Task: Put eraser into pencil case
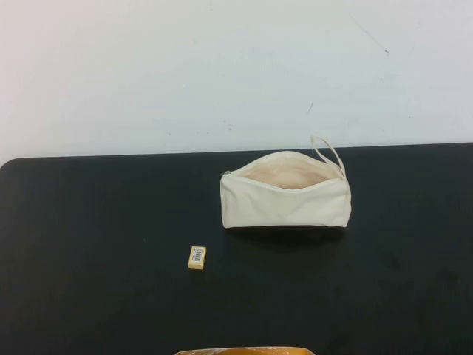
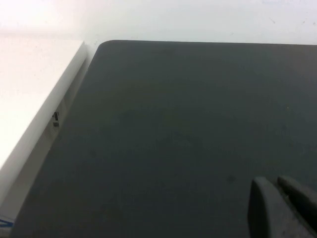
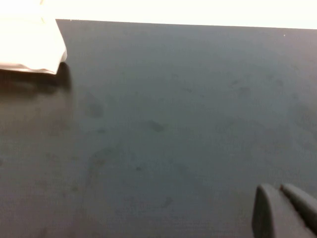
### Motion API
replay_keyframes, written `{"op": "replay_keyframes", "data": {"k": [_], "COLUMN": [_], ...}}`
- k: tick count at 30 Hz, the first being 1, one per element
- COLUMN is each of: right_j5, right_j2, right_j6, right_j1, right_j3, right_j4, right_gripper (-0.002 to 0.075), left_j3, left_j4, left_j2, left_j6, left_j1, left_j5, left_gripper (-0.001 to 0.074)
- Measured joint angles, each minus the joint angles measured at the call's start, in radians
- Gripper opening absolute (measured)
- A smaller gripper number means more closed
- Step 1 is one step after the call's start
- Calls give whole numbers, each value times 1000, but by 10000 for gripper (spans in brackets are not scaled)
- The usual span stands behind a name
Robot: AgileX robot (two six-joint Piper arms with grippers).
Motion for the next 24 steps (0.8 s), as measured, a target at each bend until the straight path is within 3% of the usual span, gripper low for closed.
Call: {"op": "replay_keyframes", "data": {"k": [24], "right_j5": [0], "right_j2": [0], "right_j6": [0], "right_j1": [0], "right_j3": [0], "right_j4": [0], "right_gripper": [-1], "left_j3": [0], "left_j4": [-50], "left_j2": [0], "left_j6": [5], "left_j1": [0], "left_j5": [-3], "left_gripper": [-2]}}
